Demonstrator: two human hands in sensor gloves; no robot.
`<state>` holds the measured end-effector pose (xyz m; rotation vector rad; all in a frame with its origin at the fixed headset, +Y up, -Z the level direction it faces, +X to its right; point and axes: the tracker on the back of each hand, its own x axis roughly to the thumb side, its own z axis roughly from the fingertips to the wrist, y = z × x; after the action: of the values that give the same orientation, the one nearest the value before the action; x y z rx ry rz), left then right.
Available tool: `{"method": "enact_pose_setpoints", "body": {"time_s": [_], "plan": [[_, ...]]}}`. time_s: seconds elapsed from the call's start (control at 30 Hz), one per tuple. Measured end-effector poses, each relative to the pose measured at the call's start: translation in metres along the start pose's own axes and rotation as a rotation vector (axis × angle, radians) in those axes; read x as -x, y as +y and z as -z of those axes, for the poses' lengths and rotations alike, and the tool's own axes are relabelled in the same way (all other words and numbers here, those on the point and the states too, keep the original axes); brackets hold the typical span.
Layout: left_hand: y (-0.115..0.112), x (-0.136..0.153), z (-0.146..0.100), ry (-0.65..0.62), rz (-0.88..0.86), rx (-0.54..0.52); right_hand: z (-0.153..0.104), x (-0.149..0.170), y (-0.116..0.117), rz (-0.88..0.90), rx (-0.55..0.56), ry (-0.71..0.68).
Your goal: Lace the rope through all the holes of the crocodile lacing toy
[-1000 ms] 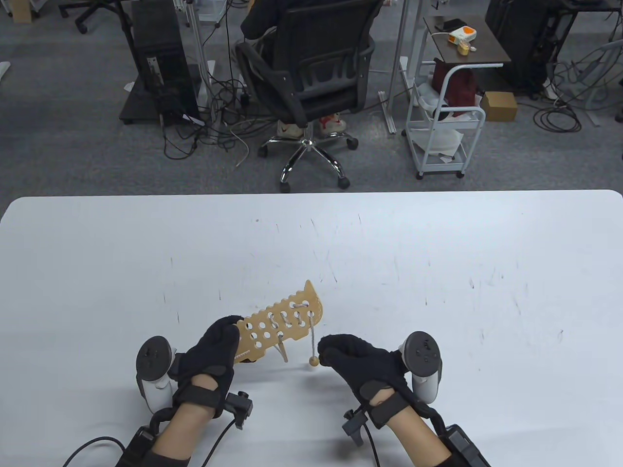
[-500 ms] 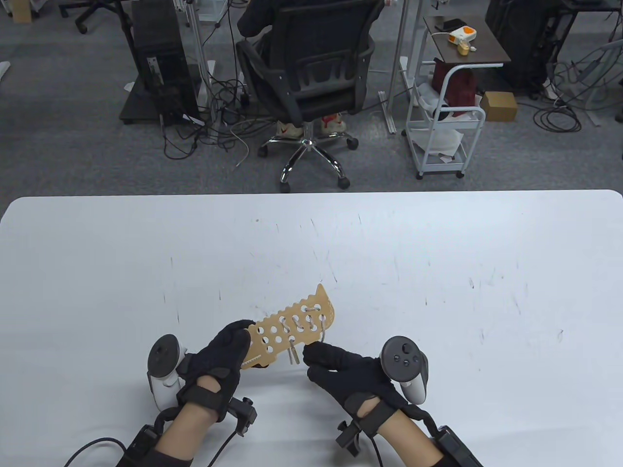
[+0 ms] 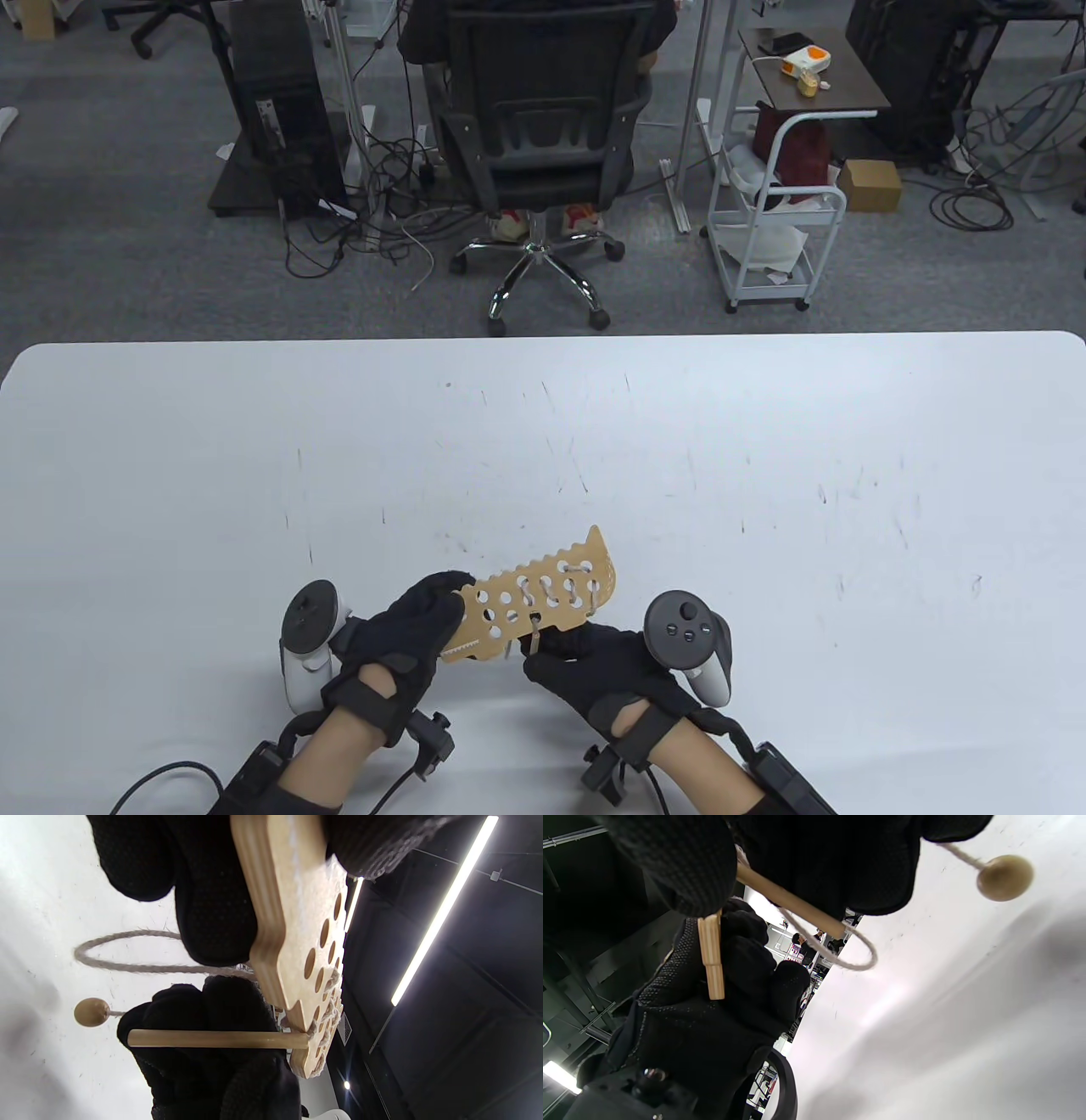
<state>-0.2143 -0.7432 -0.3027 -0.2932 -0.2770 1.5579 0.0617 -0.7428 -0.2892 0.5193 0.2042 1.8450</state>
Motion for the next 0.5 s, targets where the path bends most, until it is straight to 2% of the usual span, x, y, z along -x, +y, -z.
{"method": "enact_pose_setpoints", "body": {"time_s": [0.1, 0.5], "plan": [[-0.001, 0.000, 0.000, -0.004, -0.001, 0.007, 0.000, 0.000, 0.000, 0.003, 0.006, 0.001], [0.014, -0.001, -0.002, -0.013, -0.010, -0.076, -0.001, 0.000, -0.006, 0.052, 0.045, -0.009]]}}
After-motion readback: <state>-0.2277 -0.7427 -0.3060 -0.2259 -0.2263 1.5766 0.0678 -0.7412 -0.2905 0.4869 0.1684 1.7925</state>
